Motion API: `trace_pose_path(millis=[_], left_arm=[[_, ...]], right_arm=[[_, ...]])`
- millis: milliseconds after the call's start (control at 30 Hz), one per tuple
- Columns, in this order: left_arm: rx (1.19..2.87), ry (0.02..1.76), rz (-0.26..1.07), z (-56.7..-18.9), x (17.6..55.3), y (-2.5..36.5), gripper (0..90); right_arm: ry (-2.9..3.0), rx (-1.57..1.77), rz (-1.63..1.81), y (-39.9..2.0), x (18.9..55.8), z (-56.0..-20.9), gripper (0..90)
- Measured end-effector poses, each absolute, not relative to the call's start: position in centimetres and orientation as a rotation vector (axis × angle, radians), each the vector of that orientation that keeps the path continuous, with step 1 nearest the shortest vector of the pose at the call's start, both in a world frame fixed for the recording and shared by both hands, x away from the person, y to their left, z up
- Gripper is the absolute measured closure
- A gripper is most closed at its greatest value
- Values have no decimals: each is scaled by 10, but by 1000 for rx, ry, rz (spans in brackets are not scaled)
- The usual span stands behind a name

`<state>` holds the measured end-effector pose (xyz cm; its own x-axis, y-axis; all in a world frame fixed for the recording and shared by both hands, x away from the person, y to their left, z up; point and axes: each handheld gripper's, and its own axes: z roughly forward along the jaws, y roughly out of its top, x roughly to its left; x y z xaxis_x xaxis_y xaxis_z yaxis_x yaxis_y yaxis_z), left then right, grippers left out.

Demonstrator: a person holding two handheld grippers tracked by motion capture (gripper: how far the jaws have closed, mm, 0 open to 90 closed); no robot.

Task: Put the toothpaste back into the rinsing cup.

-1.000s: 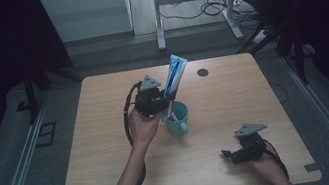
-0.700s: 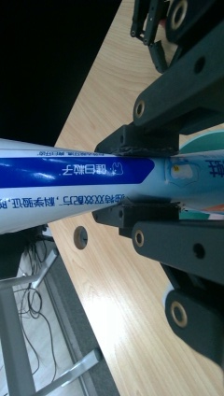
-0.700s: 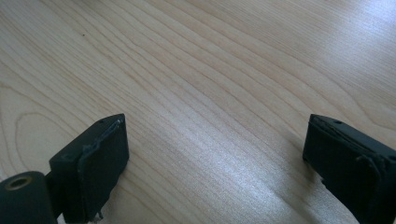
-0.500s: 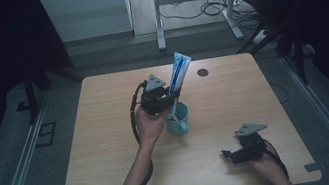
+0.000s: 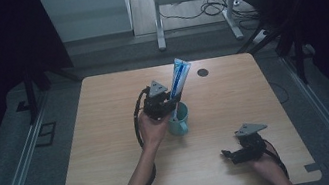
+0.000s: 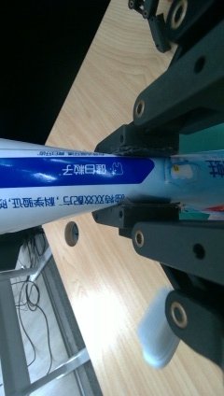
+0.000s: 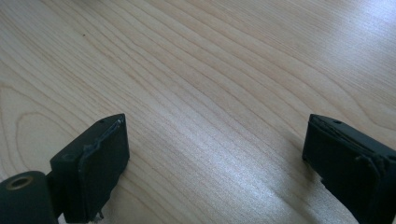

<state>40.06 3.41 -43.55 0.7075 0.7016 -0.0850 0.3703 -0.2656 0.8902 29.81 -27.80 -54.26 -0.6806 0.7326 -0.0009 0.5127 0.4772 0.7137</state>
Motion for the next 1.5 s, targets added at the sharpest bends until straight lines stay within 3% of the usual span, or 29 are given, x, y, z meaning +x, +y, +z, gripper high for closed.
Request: trace_pose_path(millis=[600,1500], left_arm=[[1940,835,450,-457,398,21,706],[2016,863,414,-472,397,20,675]], right_arm=[[2421,1056,1017,-278,298,-543,69],[2421,1056,1016,-278,298,-543,69]])
